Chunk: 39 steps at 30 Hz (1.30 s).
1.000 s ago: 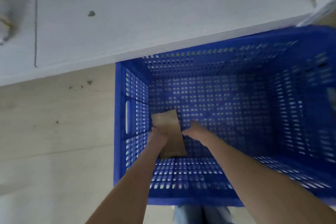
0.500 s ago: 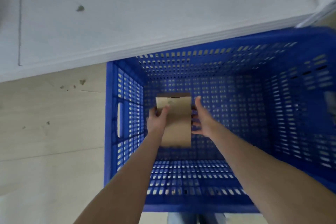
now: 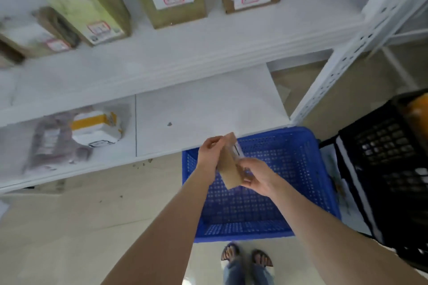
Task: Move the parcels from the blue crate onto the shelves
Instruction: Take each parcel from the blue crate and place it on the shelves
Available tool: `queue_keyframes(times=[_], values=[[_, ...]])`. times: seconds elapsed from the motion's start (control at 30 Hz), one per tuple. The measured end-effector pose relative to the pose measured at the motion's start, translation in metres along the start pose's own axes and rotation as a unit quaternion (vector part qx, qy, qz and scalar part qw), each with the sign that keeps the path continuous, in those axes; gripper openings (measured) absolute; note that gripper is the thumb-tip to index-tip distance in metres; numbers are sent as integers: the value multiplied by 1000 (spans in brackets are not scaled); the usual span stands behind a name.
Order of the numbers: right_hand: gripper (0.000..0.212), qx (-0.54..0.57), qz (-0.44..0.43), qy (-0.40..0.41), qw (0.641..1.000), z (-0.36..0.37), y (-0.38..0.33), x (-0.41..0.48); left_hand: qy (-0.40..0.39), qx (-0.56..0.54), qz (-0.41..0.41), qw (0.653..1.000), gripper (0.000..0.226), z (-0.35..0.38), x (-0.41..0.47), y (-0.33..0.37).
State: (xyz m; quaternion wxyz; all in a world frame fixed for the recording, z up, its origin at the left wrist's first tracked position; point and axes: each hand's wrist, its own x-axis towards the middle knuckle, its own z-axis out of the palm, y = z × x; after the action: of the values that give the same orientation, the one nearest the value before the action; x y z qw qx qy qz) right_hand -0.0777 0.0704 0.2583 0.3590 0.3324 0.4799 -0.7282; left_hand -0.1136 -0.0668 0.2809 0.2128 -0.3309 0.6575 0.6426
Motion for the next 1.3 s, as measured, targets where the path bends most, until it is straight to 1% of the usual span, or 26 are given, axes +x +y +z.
queue_keyframes(times=[0.03,0.1,0.17,0.2,0.23,0.27,0.3,0.33,0.37,0.4,0.43,0.5,0.53,0.6,0.63,0.67,0.8,0.9,0.93,1.0,1.07,1.1,1.17,1.2,1.23,1.3], values=[[12,-21,-9,-2,1000,4,-7,-18,-1,23,14,1000,11,-4,-16,16],[27,-84,-23,22,996,9,-22,-48,6,63,42,997,20,-13,-44,44],[31,-160,-58,73,983,11,-40,-73,17,91,60,994,36,-23,-68,69],[34,-201,-85,109,970,11,-50,-86,19,97,73,992,35,-27,-81,82],[42,-223,-118,149,956,9,-60,-97,18,97,84,992,29,-31,-93,95],[56,-226,-145,192,944,8,-70,-109,13,93,94,991,24,-34,-106,108],[70,-206,-158,226,939,7,-81,-122,7,86,103,991,22,-38,-118,120],[82,-172,-159,242,942,8,-91,-135,1,77,112,991,22,-40,-132,131],[87,-142,-158,241,947,8,-99,-148,-4,63,121,991,23,-43,-145,141],[88,-107,-148,221,958,10,-105,-161,-6,47,129,991,24,-45,-158,150],[83,-74,-139,186,970,15,-112,-176,-5,30,133,991,25,-47,-169,158],[65,-13,-134,94,986,24,-121,-203,5,3,136,991,28,-53,-190,172],[56,15,-143,58,988,28,-125,-215,10,-8,143,990,29,-57,-198,179],[44,82,-168,15,982,38,-129,-234,15,-36,168,985,25,-67,-212,192],[40,113,-178,5,978,44,-130,-242,12,-53,178,983,25,-72,-219,198],[37,138,-187,-2,973,50,-130,-248,3,-61,179,982,29,-75,-226,202],[34,220,-193,-20,956,77,-124,-261,-66,-8,168,984,46,-91,-244,206],[35,249,-209,-15,946,94,-123,-265,-91,-29,179,979,43,-101,-251,206],[32,249,-210,-17,945,102,-122,-266,-92,-37,173,980,41,-103,-252,204],[25,233,-211,-41,948,121,-121,-270,-101,-12,153,983,37,-106,-256,198],[30,205,-227,-80,949,136,-122,-271,-87,12,152,984,35,-109,-255,195],[33,181,-239,-84,950,140,-124,-271,-61,0,165,984,42,-112,-253,195],[36,110,-263,-66,956,143,-128,-272,3,-33,188,982,74,-124,-248,198],[37,59,-271,-51,959,143,-129,-273,17,-26,194,981,87,-132,-246,199],[37,3,-274,-36,961,143,-129,-273,17,15,195,980,91,-138,-246,199],[39,-99,-268,-24,958,146,-123,-275,-17,116,177,977,83,-145,-247,192]])
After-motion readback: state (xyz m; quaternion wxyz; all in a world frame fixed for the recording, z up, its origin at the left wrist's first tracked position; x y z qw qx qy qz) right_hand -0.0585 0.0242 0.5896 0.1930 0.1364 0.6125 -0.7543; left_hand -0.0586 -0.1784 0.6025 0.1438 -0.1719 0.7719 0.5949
